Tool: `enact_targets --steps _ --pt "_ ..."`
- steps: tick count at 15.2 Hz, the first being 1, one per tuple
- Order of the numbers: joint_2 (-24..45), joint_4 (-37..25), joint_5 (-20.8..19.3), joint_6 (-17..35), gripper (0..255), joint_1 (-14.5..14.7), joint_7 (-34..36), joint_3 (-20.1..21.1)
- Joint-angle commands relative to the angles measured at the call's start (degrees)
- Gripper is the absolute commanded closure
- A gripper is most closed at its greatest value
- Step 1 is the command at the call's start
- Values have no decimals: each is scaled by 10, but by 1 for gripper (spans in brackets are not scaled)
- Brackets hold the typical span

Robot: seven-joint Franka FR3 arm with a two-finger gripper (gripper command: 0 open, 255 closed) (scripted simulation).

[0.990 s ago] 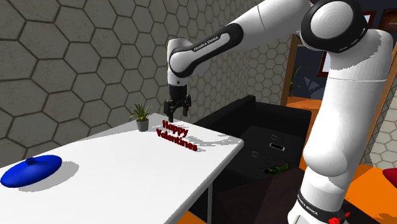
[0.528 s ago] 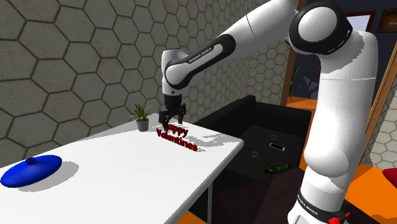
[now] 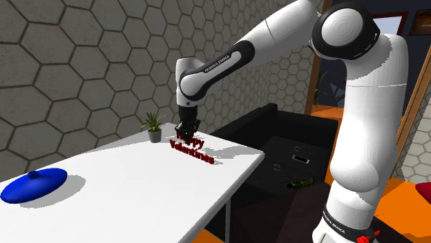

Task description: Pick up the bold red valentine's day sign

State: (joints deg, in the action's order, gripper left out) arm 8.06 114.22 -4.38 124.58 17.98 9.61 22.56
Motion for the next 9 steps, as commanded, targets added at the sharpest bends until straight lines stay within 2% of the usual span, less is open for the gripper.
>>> enact_targets --steps 1,5,9 --pt "0 0 0 0 255 0 0 0" --pt "0 1 0 1 255 0 0 0" --pt "-13 -16 7 -28 255 -1 -5 1"
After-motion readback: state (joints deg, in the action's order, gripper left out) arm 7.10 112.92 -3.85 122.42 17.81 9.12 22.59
